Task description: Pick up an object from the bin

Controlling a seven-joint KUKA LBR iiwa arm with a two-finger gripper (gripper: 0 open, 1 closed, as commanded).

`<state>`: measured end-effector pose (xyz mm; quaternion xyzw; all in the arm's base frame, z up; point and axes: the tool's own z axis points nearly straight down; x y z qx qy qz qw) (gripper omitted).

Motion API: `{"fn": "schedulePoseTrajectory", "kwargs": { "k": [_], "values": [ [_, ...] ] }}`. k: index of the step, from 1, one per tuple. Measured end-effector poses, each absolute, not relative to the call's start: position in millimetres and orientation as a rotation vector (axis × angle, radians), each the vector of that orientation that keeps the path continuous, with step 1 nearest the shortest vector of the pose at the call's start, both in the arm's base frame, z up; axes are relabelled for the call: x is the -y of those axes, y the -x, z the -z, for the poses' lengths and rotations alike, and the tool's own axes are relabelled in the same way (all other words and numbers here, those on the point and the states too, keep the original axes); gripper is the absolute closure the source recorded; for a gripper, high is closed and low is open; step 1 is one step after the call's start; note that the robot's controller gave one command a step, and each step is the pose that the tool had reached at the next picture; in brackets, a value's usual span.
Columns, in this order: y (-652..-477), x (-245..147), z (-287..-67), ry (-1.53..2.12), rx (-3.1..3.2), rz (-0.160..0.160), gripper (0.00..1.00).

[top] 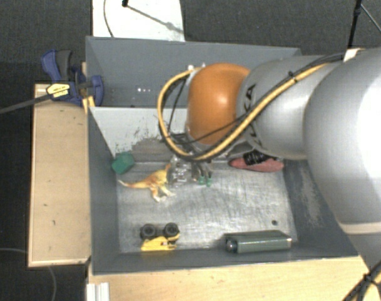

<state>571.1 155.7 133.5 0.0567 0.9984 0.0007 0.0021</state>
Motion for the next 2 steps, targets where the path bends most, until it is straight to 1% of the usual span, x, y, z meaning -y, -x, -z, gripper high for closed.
{"fn": "schedulePoseTrajectory", "kwargs": {
  "k": [1,2],
  "values": [
    [-560.1,-152.7,-131.4,-0.129,-3.134,-0.004,1.00],
    [-561.9,-117.6,-143.4,-0.009,-3.142,0.004,1.00]
  ]
}}
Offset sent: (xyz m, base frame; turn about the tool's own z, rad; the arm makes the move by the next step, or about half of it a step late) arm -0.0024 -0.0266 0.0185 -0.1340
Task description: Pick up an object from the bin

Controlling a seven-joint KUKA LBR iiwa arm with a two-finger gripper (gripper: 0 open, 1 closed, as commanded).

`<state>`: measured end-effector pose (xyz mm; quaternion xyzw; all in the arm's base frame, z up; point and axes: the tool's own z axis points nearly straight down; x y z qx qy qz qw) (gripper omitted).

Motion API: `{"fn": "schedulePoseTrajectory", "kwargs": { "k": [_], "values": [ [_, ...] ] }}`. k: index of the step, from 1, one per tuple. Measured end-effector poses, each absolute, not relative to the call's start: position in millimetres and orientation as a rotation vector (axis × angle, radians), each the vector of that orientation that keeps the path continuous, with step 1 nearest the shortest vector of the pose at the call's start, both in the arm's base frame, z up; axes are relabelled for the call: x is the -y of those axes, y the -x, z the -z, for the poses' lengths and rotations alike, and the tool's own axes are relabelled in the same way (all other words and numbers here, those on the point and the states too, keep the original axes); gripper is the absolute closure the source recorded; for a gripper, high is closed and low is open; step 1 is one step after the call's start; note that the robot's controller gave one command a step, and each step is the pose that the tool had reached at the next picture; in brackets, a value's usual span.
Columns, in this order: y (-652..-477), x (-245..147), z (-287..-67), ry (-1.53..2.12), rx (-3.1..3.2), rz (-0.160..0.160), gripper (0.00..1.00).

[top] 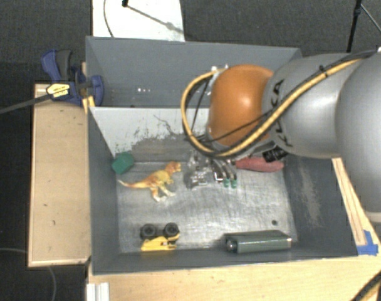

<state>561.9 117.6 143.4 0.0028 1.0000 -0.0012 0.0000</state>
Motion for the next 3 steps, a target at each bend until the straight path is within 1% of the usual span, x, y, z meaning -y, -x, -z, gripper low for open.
{"fn": "schedulePoseTrajectory", "kwargs": {
  "k": [1,2,3],
  "values": [
    [-578.8,-187.4,-145.5,0.290,-3.124,-0.003,0.00],
    [-578.8,-187.3,-145.5,0.289,-3.125,-0.002,0.00],
    [-586.7,-183.1,-74.0,0.044,-3.145,-0.006,1.00]
  ]
}}
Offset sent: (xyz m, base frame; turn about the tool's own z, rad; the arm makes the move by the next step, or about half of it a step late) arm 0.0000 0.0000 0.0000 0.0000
